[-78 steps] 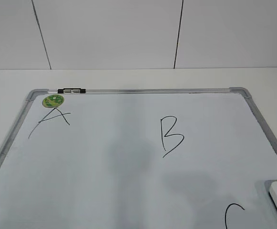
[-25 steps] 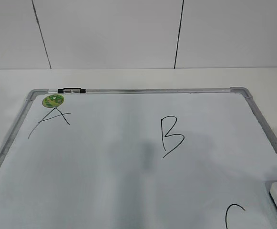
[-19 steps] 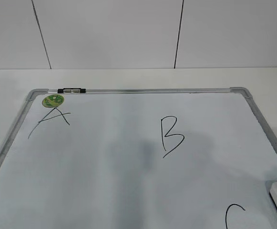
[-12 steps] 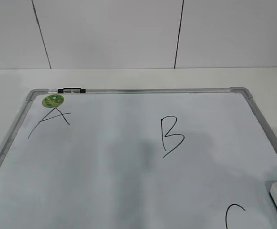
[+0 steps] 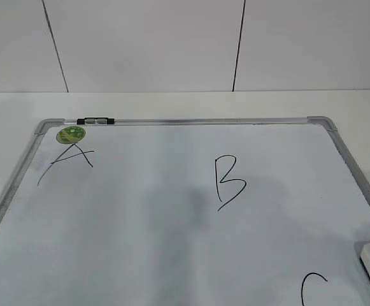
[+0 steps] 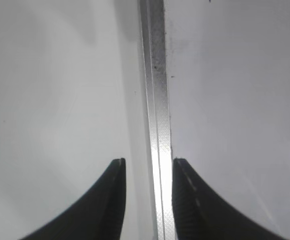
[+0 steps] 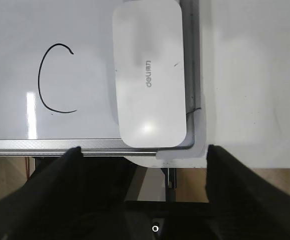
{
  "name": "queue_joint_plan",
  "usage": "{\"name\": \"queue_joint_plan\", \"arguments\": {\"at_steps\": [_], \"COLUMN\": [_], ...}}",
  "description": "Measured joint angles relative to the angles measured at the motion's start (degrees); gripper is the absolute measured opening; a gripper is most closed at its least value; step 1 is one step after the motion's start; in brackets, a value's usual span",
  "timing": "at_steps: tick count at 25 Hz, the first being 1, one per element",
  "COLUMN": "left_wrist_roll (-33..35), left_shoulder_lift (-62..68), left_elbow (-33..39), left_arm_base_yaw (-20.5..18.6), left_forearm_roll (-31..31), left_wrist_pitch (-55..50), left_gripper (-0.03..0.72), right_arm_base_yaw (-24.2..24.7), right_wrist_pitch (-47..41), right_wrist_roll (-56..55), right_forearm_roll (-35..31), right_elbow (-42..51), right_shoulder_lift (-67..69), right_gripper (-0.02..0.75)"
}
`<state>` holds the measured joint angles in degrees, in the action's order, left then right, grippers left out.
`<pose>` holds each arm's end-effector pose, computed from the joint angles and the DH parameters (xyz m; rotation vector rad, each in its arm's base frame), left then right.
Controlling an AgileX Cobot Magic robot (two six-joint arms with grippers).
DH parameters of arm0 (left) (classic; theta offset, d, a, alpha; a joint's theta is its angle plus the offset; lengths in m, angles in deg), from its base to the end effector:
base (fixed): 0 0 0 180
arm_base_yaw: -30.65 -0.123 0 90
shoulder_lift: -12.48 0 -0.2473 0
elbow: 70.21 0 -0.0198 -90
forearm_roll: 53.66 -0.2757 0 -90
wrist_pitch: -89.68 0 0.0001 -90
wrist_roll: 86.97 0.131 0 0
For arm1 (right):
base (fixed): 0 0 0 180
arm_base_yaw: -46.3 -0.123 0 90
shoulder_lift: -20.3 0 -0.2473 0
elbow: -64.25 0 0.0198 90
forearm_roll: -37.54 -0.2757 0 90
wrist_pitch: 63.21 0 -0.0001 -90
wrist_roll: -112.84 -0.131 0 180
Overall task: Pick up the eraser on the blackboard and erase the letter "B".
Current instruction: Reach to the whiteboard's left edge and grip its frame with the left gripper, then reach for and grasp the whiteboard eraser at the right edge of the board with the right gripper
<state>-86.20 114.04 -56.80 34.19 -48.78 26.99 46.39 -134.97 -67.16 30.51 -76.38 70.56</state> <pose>0.3121 -0.0292 0.1363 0.0584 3.0998 -0.1201 0.1592 0.0150 0.2115 0.0294 2.8119 0.1725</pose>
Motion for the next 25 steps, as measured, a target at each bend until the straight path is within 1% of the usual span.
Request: {"name": "queue_joint_plan", "arguments": {"at_steps": [6,11,20,25], "left_wrist_roll": [0.25,0.37,0.37,0.40], "left_shoulder_lift": [2.25,6.15,12.88,17.11], "left_elbow": [-0.23,-1.95,-9.19,-10.97], "left_arm_base_yaw": [0.00,0.00,0.00,0.00], "left_forearm_roll": [0.34,0.69,0.87,0.96], "left_wrist_pitch": [3.25,5.45,7.82,8.04], "left_gripper": [0.237,0.237,0.237,0.235], "right_arm_base_yaw": [0.00,0.00,0.00,0.00], "right_wrist_pitch": [0.00,0.00,0.00,0.00], "right_wrist_roll": [0.00,0.00,0.00,0.00], "right_forearm_roll": [0.00,0.00,0.00,0.00], "right_elbow": [0.00,0.00,0.00,0.00], "right_shoulder_lift": [0.12,0.12,0.12,0.12], "right_gripper": [0.584,0.584,0.585,0.584]}}
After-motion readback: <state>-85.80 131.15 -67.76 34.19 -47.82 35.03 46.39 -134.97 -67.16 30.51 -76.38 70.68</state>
